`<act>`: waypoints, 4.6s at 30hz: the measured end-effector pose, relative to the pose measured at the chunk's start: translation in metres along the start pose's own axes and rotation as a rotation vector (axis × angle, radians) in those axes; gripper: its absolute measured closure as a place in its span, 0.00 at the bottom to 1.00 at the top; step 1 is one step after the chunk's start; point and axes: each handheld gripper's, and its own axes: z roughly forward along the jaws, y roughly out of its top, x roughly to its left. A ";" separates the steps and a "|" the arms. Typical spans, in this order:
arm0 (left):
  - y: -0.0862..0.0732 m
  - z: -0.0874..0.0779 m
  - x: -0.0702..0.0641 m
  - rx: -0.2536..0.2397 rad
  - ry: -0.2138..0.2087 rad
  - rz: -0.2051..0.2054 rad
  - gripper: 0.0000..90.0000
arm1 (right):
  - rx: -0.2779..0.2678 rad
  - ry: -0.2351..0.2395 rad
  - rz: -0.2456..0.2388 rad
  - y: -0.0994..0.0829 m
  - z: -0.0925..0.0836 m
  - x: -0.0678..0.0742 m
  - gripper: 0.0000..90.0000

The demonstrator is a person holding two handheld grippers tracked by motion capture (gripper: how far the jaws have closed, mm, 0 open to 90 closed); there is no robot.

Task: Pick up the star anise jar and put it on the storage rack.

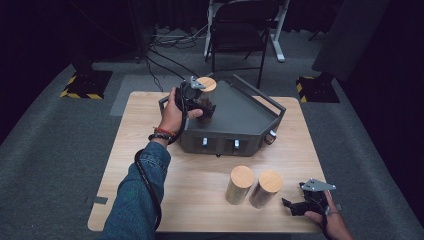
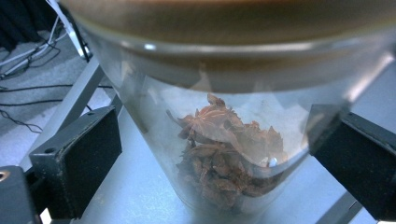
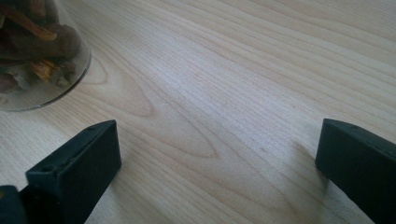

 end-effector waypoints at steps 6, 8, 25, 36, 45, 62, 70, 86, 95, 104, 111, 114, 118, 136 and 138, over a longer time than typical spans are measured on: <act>0.001 -0.004 -0.002 -0.022 0.000 0.009 0.02 | 0.000 0.000 0.000 0.000 0.000 0.000 0.00; 0.002 -0.005 -0.002 -0.026 0.000 0.012 0.02 | 0.000 0.000 0.000 0.000 0.000 0.000 0.00; 0.002 -0.026 -0.012 -0.028 0.042 0.103 0.02 | 0.000 0.000 0.000 0.000 0.000 0.000 0.00; -0.001 -0.038 -0.023 -0.037 0.086 0.171 0.02 | 0.000 0.000 0.000 0.000 0.000 0.000 0.00; -0.011 -0.053 -0.034 -0.074 0.087 0.213 0.02 | 0.001 -0.001 0.002 0.000 0.000 0.000 0.00; -0.053 -0.062 -0.047 -0.089 0.046 0.251 0.02 | 0.000 -0.002 0.003 0.000 0.000 0.000 0.00; -0.073 -0.061 -0.052 -0.062 0.040 0.271 0.02 | 0.000 -0.002 0.003 0.000 0.000 0.000 0.00; -0.113 -0.056 -0.060 -0.030 0.048 0.278 0.02 | 0.001 -0.002 0.003 0.000 0.000 0.000 0.00; -0.135 -0.052 -0.061 -0.008 0.065 0.279 0.02 | 0.001 -0.002 0.003 0.000 0.000 0.000 0.00; -0.161 -0.043 -0.059 0.041 0.045 0.256 0.02 | 0.001 -0.002 0.003 0.000 0.000 0.000 0.00; -0.182 -0.037 -0.058 0.068 0.042 0.239 0.03 | 0.001 -0.001 0.003 0.000 0.000 0.000 0.00; -0.188 -0.037 -0.057 0.066 0.039 0.228 0.03 | 0.001 -0.001 0.003 0.000 0.000 0.000 0.00; -0.198 -0.035 -0.054 0.087 0.028 0.210 0.03 | 0.000 -0.001 0.003 0.000 0.000 0.000 0.00; -0.231 -0.034 -0.038 0.168 -0.016 0.124 0.03 | 0.001 -0.002 0.003 0.000 0.000 0.000 0.00; -0.234 -0.034 -0.036 0.175 -0.022 0.109 0.03 | 0.001 -0.001 0.003 0.000 0.000 0.000 0.00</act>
